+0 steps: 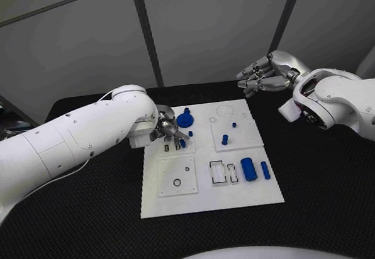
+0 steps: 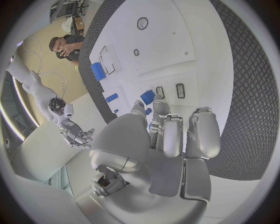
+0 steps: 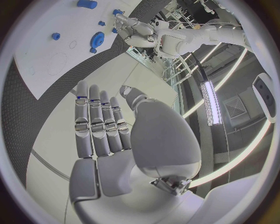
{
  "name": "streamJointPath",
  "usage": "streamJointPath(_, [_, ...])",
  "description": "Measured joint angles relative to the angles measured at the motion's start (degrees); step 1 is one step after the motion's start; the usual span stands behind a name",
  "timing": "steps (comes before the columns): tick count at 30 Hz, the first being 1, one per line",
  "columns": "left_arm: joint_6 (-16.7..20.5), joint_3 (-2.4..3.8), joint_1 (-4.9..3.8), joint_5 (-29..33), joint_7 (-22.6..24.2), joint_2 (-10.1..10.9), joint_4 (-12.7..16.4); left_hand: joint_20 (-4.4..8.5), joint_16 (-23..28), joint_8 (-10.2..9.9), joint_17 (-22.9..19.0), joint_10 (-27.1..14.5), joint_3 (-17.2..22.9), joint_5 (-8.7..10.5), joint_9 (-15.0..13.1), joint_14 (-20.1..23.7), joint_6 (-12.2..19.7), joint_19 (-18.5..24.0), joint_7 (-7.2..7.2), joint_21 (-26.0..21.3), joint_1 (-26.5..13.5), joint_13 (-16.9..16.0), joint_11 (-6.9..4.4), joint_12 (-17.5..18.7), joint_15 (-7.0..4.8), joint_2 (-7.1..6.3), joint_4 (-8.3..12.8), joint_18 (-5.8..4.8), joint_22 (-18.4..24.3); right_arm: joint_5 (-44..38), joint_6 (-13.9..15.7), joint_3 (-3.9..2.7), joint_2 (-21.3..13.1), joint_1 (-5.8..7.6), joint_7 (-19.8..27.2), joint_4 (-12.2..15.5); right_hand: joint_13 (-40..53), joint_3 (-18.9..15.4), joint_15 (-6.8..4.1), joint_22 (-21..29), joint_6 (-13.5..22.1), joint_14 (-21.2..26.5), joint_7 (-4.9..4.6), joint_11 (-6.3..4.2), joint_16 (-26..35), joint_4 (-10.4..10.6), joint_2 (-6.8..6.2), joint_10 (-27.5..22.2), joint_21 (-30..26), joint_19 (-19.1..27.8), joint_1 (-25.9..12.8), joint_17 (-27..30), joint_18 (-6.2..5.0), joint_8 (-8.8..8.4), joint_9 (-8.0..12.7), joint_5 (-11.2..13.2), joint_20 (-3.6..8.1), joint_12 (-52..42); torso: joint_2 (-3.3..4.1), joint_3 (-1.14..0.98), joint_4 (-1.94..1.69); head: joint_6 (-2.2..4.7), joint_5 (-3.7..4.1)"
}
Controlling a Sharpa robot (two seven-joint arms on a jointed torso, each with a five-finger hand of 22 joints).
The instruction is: Assemble the parts on the task board
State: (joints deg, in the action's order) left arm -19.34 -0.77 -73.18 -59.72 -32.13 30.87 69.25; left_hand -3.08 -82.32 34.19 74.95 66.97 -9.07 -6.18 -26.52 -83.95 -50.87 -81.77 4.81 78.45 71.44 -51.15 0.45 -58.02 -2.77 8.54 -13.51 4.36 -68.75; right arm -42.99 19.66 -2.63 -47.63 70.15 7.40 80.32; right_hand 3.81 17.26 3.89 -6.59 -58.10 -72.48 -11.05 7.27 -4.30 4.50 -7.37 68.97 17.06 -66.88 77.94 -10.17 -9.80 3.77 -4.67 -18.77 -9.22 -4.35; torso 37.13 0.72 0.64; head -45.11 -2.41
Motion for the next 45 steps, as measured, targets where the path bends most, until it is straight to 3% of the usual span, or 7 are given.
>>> streamJointPath(26, [0.07,0.00,0.01,0.08,1.04,-0.19,0.18,0.00,0.08,0.25,0.00,0.00,0.97,0.00,-0.13,0.00,0.20,0.00,-0.20,-0.23,0.74,0.59,0.00,0.66,0.00,-0.76,0.66,0.00,0.08,-0.07,-0.08,0.01,0.53,0.00,-0.24,-0.63,0.00,0.00,0.00,-0.01,0.00,0.00,0.00,0.00,0.00,0.00,0.00,0.00,0.00,0.00,0.00,0.04,0.00,0.00,0.00,-0.20,0.00,0.00,0.05,0.00,-0.02,-0.41,0.17])
streamJointPath(32, [0.03,0.00,0.01,0.15,1.14,-0.17,0.19,0.21,0.23,0.25,0.00,-0.21,2.55,0.00,-0.17,-0.07,0.20,0.20,-0.20,-0.23,2.96,0.90,-0.22,1.05,-0.33,-0.38,2.23,-0.01,0.08,-0.30,-0.12,0.01,0.64,0.00,-0.34,-0.72,0.00,0.00,0.00,-0.01,0.00,0.00,0.00,0.00,0.00,0.00,0.00,0.00,0.00,0.00,0.00,0.03,0.00,0.00,0.00,-0.20,0.00,0.00,0.05,0.01,-0.02,-0.55,0.19])
streamJointPath(45, [-0.18,0.07,-0.07,0.67,1.55,-0.22,0.24,0.20,0.23,-0.33,0.00,-0.42,9.26,0.06,-0.04,-0.12,0.26,0.20,-0.56,-0.23,6.19,1.70,-0.41,2.73,-0.53,-1.40,4.96,-0.01,-0.29,-0.69,-0.32,0.01,0.90,0.00,-0.49,-0.94,0.01,0.00,0.00,0.03,0.00,0.00,0.00,0.00,0.00,0.00,0.00,0.00,0.00,0.00,0.00,0.03,-0.01,0.00,0.00,-0.20,0.00,0.00,0.05,0.00,-0.02,-0.82,0.23])
